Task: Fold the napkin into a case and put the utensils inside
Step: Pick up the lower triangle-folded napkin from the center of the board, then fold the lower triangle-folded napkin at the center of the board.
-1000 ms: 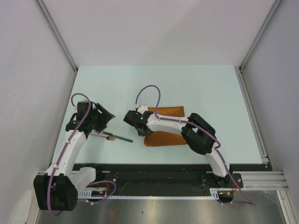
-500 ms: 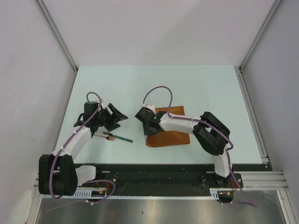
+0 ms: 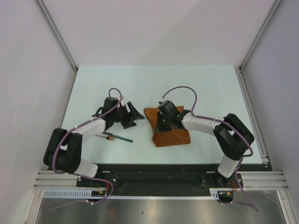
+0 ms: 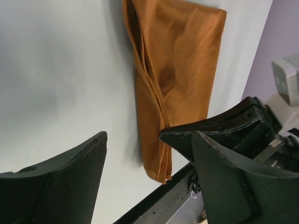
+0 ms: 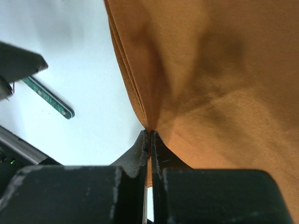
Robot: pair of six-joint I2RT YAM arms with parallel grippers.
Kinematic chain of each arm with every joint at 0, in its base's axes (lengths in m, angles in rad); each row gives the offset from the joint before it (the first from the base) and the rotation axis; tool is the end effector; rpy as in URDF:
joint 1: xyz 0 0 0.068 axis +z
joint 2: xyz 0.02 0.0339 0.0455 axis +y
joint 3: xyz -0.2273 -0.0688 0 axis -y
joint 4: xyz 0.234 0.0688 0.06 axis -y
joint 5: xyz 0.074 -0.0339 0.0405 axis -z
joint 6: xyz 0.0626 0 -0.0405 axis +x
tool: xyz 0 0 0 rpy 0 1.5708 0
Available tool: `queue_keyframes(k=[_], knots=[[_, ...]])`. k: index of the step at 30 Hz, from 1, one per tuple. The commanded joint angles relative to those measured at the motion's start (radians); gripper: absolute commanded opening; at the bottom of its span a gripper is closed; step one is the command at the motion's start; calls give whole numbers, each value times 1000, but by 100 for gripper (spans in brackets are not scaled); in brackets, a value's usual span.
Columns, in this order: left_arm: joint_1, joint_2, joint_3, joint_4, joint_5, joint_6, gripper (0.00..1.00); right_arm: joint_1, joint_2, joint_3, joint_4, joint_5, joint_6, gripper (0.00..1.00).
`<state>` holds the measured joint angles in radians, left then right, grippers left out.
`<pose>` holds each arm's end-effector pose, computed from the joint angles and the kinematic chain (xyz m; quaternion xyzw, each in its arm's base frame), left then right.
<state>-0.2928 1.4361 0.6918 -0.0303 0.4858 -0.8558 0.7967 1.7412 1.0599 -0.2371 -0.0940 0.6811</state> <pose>0.2737 -0.1130 0.1339 -0.1590 0.8854 -0.3906 0.1955 0.2481 0.2621 0.1284 -0.0697 0.9438 0.2485 0.2066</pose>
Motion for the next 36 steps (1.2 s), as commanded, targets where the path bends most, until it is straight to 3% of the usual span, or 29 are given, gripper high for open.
queue_keyframes(k=[1,17,20,29,36], knots=[[-43,72,104,76,-35,-31,78,-53,-77,-79,119,-117,8,0],[-132,334,360,-19,-133,6,67,-186,-180,-213,197,-227,-29,0],[-146,369,416,-54,-147,18,62,-198,-187,-224,197,-231,-40,0],[-177,466,520,-82,-162,20,29,-241,-221,-261,199,-250,-58,0],[-215,509,601,-95,-161,11,20,-266,-233,-288,190,-260,-75,0]])
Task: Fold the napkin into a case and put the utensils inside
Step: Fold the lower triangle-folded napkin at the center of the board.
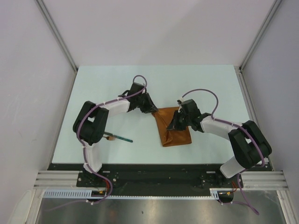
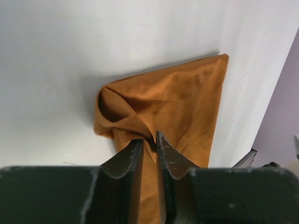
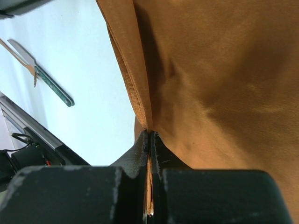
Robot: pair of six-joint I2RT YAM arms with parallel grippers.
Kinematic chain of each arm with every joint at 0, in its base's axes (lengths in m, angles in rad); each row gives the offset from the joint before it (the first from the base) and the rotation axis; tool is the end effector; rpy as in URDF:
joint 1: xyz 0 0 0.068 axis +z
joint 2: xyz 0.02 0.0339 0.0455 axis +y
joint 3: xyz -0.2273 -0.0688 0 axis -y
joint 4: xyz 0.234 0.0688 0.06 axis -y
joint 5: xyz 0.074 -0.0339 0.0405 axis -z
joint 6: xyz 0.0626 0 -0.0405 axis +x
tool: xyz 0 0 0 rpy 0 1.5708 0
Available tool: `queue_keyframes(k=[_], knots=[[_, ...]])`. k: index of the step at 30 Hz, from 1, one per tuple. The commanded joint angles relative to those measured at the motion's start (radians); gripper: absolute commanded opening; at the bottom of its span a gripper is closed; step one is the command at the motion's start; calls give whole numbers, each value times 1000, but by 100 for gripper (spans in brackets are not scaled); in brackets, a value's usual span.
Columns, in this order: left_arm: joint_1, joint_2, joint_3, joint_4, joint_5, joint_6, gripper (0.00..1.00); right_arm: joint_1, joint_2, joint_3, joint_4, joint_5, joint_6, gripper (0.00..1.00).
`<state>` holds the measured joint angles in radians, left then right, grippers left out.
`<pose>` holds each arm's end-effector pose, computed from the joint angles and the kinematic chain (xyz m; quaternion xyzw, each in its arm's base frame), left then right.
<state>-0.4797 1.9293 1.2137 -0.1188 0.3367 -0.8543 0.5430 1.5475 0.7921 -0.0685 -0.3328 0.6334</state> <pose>0.3498 -0.2053 0.1195 -0.1120 0.9149 -0.3423 0.1821 0.2605 0.1811 0.1263 -0.0189 0.9200 0.3279 0.2138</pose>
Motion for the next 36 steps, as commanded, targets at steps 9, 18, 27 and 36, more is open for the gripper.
queue_keyframes(k=[9,18,27,36], knots=[[-71,49,150,-24,-27,-22,28,-48,-47,-67,44,-35,-32,0],[-96,111,202,-22,-19,-48,29,-77,-64,-85,49,-66,-41,0],[-125,158,257,-24,-16,-57,29,-78,-83,-132,58,-75,-32,0],[-145,195,280,-25,-18,-60,29,-81,-93,-159,58,-71,-26,0]])
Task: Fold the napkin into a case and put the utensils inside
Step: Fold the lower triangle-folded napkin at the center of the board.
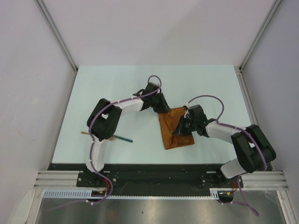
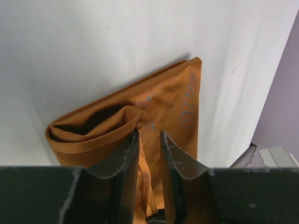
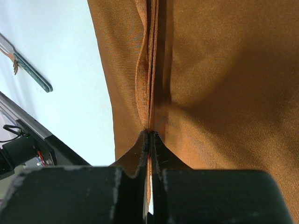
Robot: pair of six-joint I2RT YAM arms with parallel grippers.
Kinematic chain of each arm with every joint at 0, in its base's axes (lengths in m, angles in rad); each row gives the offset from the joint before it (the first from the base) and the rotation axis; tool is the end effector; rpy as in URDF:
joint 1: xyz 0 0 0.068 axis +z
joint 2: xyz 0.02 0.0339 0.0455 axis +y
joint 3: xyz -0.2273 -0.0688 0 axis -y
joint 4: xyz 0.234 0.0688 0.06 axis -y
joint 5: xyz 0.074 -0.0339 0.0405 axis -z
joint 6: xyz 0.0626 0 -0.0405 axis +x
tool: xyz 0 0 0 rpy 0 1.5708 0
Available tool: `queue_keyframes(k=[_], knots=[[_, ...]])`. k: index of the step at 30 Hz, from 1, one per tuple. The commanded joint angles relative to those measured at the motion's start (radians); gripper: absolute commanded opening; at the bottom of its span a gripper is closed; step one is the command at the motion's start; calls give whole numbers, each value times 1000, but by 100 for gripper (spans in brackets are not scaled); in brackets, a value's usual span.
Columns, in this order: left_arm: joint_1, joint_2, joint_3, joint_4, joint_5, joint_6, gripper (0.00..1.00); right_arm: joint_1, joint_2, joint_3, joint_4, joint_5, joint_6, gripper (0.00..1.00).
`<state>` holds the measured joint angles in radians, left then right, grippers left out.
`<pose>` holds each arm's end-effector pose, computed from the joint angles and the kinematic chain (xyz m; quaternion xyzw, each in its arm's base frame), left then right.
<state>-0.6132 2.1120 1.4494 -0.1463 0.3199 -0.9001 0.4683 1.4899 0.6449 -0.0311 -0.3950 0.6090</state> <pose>0.3572 -0.2754 0.1151 -0.0724 0.9155 -0.3595 0.1654 0.2445 0.1507 0.1036 -0.0018 0.9244 0.3296 0.1919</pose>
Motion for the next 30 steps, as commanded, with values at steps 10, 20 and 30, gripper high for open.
queue_keyframes(k=[10,20,30], knots=[[-13,42,48,16,10,-20,29,-39,-22,-22,19,-19,-17,0],[-19,58,48,28,18,-25,29,-40,-17,-36,20,-36,-23,0],[-23,72,48,40,22,-26,29,-71,-71,53,-143,-10,-109,26]])
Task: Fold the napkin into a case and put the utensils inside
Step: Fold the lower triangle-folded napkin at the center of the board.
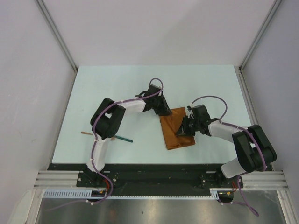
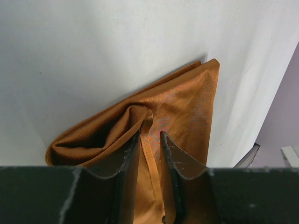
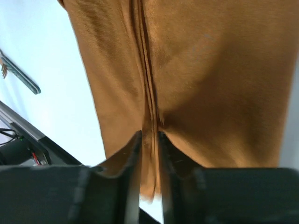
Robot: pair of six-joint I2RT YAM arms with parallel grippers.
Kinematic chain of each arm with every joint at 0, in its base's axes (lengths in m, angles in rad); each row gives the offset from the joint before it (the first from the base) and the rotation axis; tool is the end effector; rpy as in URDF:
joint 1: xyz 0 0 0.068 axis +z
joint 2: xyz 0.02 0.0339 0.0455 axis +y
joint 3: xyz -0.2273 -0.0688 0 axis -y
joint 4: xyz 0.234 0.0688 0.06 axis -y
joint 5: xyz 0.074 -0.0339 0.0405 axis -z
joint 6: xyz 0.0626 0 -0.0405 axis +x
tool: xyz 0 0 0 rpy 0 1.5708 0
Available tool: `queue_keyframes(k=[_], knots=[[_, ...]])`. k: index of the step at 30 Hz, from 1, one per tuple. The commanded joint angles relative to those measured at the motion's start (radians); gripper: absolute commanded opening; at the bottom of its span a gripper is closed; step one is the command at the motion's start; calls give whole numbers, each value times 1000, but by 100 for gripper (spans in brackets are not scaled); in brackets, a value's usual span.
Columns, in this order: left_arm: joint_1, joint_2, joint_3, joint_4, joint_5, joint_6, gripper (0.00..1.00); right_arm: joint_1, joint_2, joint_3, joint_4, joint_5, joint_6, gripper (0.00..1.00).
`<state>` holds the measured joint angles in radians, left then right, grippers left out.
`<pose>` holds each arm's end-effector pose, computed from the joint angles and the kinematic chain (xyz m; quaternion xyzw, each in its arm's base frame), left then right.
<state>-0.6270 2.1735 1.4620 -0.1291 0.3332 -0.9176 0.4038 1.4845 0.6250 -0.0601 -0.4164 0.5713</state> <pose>0.3557 -0.2830 0.0942 -0.0748 0.9200 -0.3566 0.1441 0.2459 0.1326 0.0975 0.0117 0.9293 0.3196 0.1848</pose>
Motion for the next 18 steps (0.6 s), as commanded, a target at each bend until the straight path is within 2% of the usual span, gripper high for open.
queue_keyframes(k=[1,4,7,12,18], knots=[[-10,11,34,23,12,-9,29,-3,-82,93,-145,40,-92,32],[-11,11,31,25,15,-9,29,24,-148,110,-227,102,-108,46],[-11,6,32,22,9,-6,29,52,-162,114,-209,81,-96,50],[-13,8,37,20,0,-9,28,104,-53,119,-107,-8,-60,49],[-13,19,43,20,-2,-10,28,124,5,82,-29,-22,-47,43]])
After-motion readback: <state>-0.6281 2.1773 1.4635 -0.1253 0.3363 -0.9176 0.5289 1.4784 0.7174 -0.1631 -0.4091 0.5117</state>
